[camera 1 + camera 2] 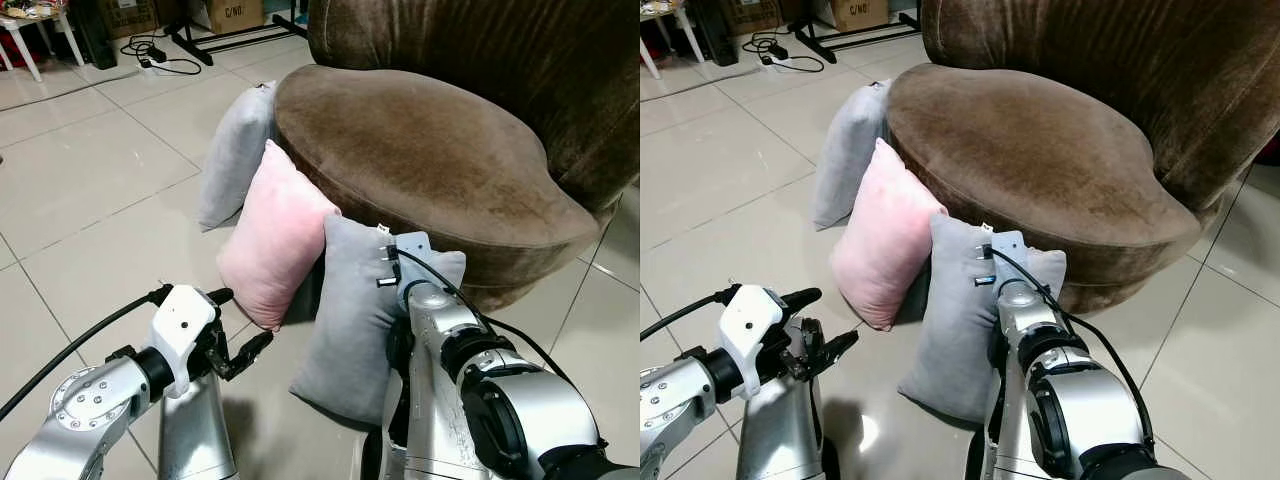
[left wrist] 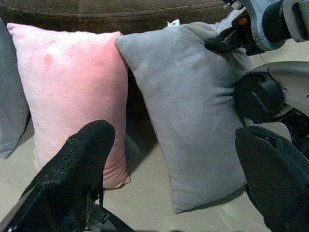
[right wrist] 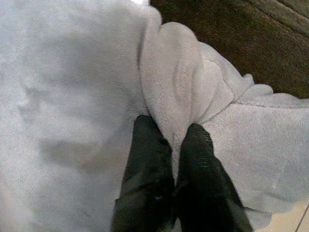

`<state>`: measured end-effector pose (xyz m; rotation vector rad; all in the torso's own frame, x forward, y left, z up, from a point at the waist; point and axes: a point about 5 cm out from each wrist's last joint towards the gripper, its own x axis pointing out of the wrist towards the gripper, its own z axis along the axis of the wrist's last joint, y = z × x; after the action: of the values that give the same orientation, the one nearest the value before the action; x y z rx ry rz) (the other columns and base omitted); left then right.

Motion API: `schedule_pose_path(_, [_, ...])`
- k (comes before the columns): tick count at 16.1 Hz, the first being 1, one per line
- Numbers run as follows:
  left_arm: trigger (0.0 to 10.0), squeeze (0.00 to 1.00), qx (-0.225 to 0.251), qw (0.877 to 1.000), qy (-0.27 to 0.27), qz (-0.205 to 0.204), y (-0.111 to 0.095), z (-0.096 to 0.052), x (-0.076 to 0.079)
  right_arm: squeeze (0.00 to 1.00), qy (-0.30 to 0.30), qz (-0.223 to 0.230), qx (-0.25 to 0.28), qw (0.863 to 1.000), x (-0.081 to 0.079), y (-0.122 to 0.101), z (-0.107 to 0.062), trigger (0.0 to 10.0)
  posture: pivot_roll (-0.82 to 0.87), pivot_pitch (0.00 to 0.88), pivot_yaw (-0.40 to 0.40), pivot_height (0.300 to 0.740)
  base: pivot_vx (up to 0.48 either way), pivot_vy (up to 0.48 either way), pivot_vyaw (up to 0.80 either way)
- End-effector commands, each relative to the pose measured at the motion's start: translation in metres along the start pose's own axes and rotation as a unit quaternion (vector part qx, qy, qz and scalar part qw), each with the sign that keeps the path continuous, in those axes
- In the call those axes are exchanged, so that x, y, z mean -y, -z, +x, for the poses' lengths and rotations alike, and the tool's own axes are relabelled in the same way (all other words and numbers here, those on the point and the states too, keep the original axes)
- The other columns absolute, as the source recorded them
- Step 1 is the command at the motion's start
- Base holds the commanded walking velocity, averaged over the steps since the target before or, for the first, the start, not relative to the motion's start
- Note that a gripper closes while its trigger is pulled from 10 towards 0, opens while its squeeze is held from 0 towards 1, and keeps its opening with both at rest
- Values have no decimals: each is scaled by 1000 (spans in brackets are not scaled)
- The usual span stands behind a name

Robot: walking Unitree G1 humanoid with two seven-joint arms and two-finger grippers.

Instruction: Move the pillow to the sofa from floor

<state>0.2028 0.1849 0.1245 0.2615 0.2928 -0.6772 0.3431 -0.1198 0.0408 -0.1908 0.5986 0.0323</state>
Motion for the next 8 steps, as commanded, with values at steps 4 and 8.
schedule_pose_path(4, [10000, 0, 10, 1000, -8, 8, -4, 3, -1, 0, -59, 32, -18, 998, -17, 12, -2, 0, 76, 0, -76, 357, 0, 0, 0])
schedule_pose_path(8, [10000, 0, 23, 999, -30, 9, -5, 10, -7, 0, -132, 87, 34, 987, -23, 4, -4, 0, 66, 0, -79, 357, 0, 0, 0])
